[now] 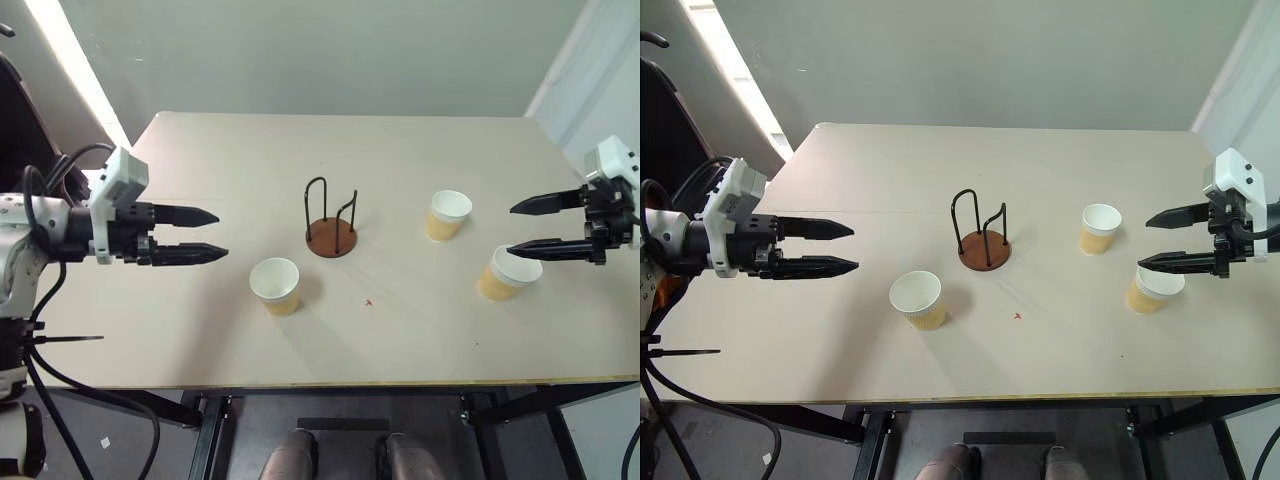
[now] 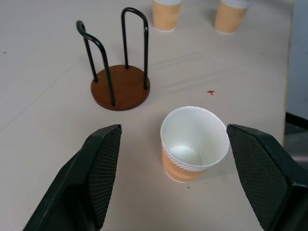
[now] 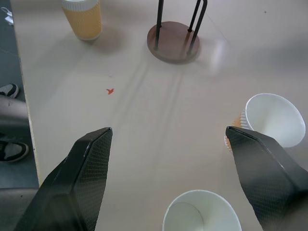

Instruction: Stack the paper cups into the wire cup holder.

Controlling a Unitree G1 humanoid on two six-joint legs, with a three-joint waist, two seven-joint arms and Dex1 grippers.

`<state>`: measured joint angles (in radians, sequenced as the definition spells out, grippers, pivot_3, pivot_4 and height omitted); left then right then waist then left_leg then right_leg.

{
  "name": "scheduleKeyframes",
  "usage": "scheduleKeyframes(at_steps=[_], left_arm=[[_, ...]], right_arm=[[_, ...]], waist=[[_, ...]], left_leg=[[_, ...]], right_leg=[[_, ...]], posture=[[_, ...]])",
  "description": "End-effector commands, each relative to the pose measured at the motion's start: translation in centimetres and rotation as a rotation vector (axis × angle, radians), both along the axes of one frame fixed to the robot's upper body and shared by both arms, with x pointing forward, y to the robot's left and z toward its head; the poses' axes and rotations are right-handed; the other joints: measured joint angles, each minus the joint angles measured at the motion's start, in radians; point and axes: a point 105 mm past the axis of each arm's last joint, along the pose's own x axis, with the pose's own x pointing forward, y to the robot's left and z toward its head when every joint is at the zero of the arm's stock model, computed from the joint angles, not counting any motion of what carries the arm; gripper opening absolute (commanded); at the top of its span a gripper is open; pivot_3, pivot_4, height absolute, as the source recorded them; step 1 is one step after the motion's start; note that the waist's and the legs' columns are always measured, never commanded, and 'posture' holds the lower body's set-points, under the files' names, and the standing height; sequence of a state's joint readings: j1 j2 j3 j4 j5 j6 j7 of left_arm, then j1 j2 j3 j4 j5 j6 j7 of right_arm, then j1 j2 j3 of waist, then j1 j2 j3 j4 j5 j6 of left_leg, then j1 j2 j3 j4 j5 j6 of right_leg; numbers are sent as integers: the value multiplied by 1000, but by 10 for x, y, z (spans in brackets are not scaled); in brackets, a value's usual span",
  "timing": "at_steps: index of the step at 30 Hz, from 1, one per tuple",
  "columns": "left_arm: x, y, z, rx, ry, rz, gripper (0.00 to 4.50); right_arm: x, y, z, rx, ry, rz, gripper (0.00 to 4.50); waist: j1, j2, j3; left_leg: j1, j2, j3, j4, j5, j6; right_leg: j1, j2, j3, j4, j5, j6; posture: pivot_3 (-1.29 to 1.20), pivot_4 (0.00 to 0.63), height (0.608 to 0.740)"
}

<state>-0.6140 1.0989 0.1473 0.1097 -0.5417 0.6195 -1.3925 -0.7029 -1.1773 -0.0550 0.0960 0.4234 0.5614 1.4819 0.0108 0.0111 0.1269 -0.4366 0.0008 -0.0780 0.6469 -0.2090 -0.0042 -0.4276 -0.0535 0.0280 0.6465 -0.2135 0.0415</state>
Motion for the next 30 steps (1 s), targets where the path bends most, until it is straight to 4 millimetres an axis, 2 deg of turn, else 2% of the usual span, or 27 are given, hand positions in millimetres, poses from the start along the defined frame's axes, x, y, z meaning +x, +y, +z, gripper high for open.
scheduleKeyframes(at_steps=[1, 7, 10, 15, 17, 21, 25, 30], left_arm=[[3, -2, 12, 7, -61, -2, 3725], [20, -9, 12, -18, -93, 22, 3725], [48, -24, 4, -24, -129, 98, 3725], [75, -46, -10, -26, -143, 148, 3725], [85, -55, -14, -27, -143, 172, 3725], [106, -66, -28, 16, -137, 230, 3725], [114, -76, -29, -7, -128, 235, 3725], [125, -99, -29, -52, -119, 249, 3725]], right_arm=[[-5, 2, 13, 16, -57, 10, 3919], [-10, 10, 18, 35, -74, 22, 3919], [-6, 24, 25, 73, -142, 23, 3919], [7, 44, 24, 113, -225, -34, 3919], [5, 56, 20, 133, -216, -15, 3919], [-1, 74, 6, 138, -183, 8, 3919], [-6, 79, 2, 145, -167, 6, 3919], [-8, 84, 0, 153, -152, 13, 3919]], waist=[[1, 0, 0], [1, 0, 0], [2, 0, 0], [1, 0, 0], [1, 0, 0], [1, 0, 0], [3, -1, 0], [11, -1, 0]], left_leg=[[0, 0, 0, 0, 0, 0], [0, 0, 0, 0, 0, 0], [1, 0, 0, 0, 1, 0], [1, -1, 0, 2, 1, 1], [1, -1, 0, 2, 1, 1], [1, -1, 0, 2, 2, 1], [0, -1, 1, 3, 4, -2], [-1, -2, 1, 4, 6, -6]], right_leg=[[0, 0, 0, 0, 0, 0], [0, 0, 0, 0, 0, 0], [1, 0, 0, 0, 0, 0], [3, -1, 0, -1, 4, 4], [3, -1, 0, -1, 8, 11], [3, -1, -1, -2, 8, 12], [3, -1, 0, -4, 9, 13], [4, -1, 0, -4, 8, 16]], posture=[[0, 150, 740], [0, 150, 740], [0, 150, 740], [0, 150, 740], [0, 150, 740], [0, 150, 740], [0, 150, 740], [0, 150, 740]])
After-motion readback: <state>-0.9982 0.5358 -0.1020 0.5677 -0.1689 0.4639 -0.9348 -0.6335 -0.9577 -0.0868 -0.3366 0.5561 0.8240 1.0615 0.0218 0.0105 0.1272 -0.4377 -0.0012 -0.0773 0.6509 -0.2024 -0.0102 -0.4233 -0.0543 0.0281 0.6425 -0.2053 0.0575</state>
